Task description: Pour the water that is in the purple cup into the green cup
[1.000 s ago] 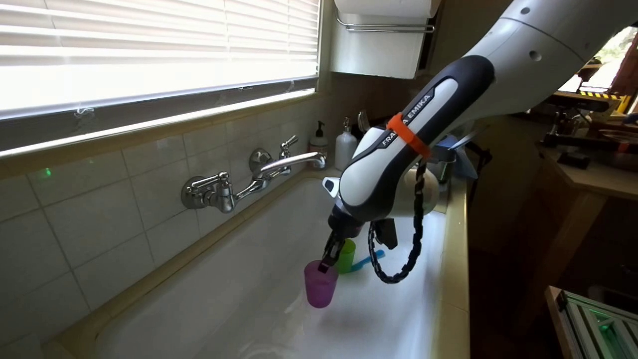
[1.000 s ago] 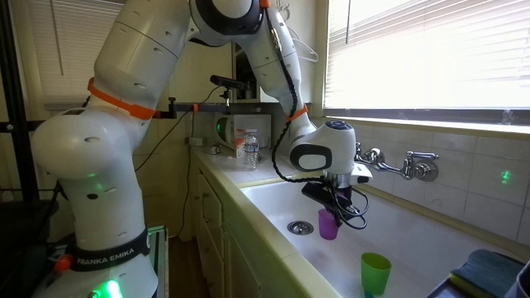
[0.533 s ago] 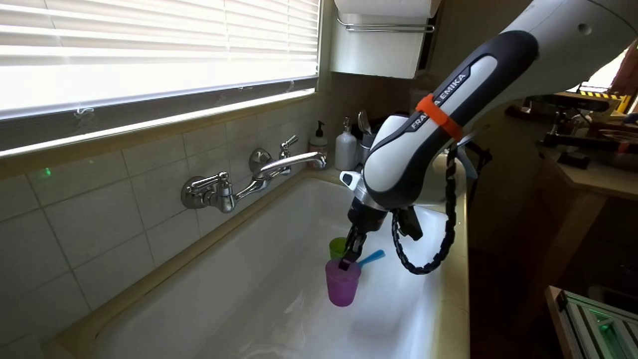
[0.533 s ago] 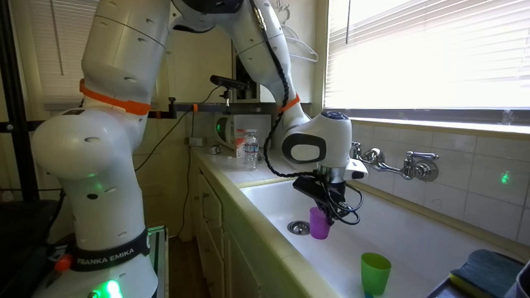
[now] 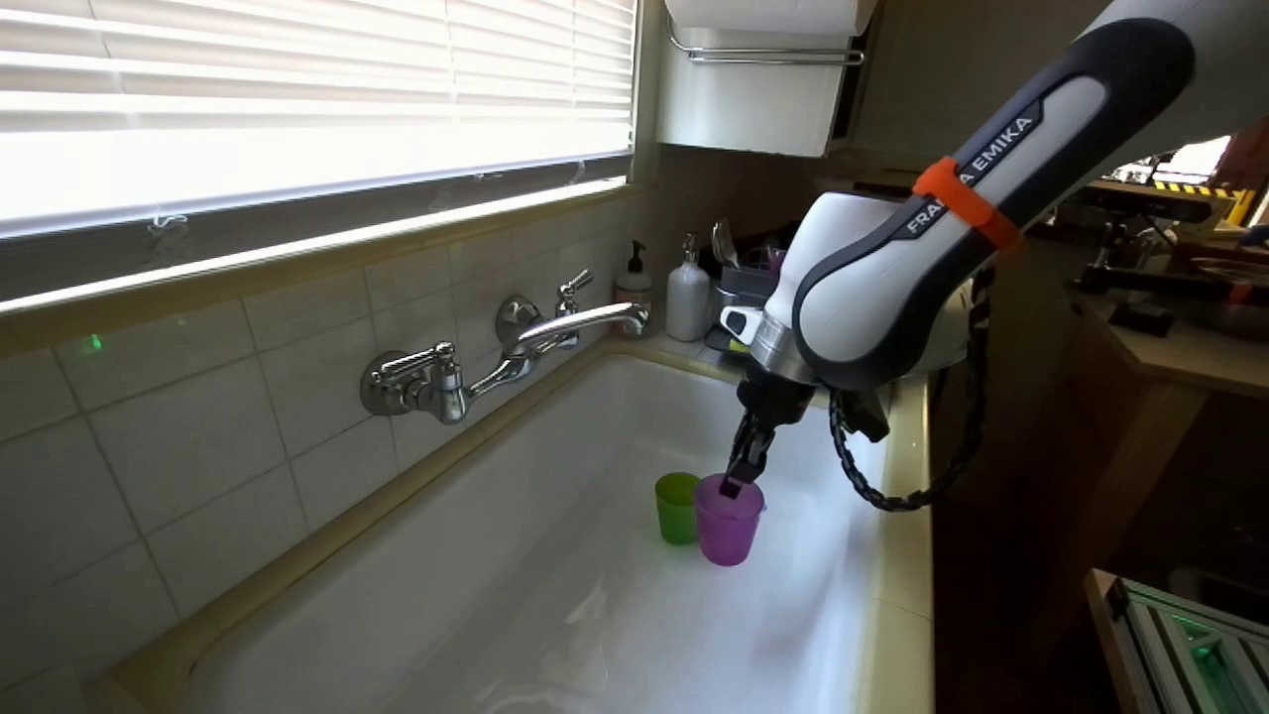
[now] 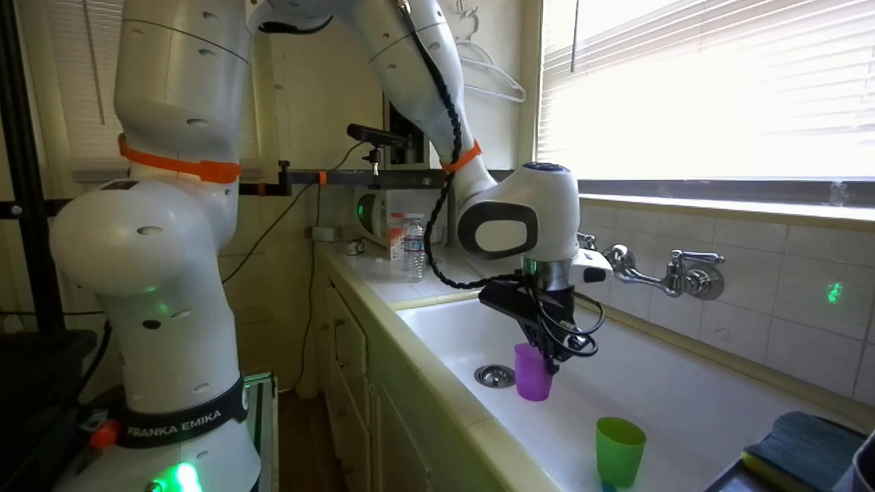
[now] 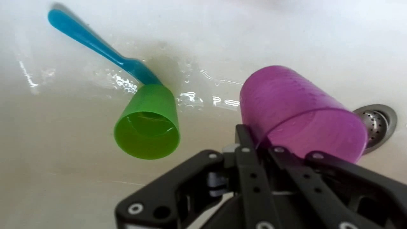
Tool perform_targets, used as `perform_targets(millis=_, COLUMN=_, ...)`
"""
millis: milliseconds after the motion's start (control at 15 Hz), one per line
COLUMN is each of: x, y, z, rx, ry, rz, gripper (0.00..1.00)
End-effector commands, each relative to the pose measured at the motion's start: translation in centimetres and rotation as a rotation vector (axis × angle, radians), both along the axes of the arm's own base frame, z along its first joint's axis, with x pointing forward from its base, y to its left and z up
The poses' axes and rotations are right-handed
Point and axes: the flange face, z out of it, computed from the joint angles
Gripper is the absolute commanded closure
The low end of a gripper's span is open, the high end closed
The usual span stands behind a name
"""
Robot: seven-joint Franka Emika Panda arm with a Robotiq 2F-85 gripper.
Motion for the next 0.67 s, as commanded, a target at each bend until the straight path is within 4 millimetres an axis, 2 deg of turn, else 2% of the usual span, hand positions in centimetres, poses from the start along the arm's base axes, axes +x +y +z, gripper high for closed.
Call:
perform_targets(millis=0, x=-1.9, y=-1.4, z=2.0, rx=-0.046, ry=-0.004, rz=-0.061, gripper=0.99)
perform_targets(millis=267, x=-2.5, y=-3.4, z=3.4, rx=-0.112, ry=0.000, rz=-0.122, gripper=0.99)
perform_targets(millis=600, x=-2.0, y=-6.1, z=4.1, rx=-0.224, ry=0.020, rz=-0.179, gripper=0.99)
